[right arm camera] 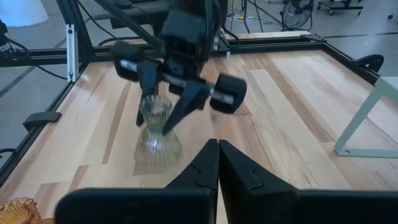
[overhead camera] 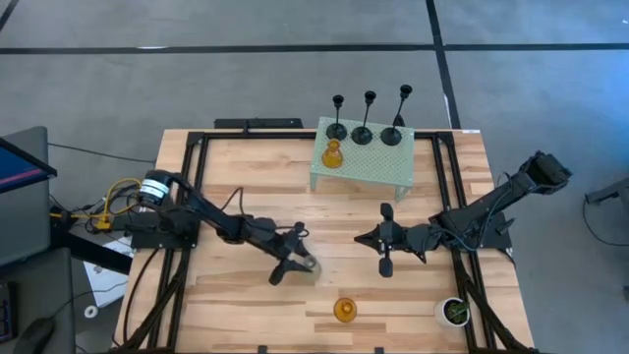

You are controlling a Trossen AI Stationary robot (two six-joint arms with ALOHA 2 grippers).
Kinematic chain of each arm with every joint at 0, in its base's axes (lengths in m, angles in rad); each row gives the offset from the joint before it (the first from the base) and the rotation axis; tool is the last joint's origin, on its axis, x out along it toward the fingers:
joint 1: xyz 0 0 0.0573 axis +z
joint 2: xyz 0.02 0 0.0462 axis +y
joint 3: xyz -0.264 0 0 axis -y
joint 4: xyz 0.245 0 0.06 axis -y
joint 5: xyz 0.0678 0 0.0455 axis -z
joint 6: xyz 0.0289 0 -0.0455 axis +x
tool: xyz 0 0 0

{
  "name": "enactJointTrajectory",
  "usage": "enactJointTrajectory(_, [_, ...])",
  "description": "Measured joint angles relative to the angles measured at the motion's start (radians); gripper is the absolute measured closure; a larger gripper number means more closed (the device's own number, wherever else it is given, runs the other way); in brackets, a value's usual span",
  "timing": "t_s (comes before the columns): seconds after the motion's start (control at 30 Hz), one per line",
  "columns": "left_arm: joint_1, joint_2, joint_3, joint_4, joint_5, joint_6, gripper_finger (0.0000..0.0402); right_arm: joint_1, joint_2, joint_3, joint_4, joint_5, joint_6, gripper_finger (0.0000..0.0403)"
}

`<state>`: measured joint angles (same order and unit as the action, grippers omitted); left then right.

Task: Pick & Place candle stick holders
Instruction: Put the green glass candle holder on the shelf

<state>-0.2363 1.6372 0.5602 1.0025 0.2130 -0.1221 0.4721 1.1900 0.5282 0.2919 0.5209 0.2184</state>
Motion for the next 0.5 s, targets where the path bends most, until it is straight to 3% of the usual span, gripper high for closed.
enactJointTrajectory(0.27, [0.035, -0.197, 0.021, -0.125, -0.145, -0.034, 0.0262, 0.023, 0.000, 0.000, 0.000, 0.000, 0.015, 0.0403])
enactJointTrajectory(0.5, [0.077, -0.218, 0.185, -0.270, -0.179, 0.010, 0.0271, 0.046, -0.017, 0.000, -0.047, 0.000, 0.024, 0.0403])
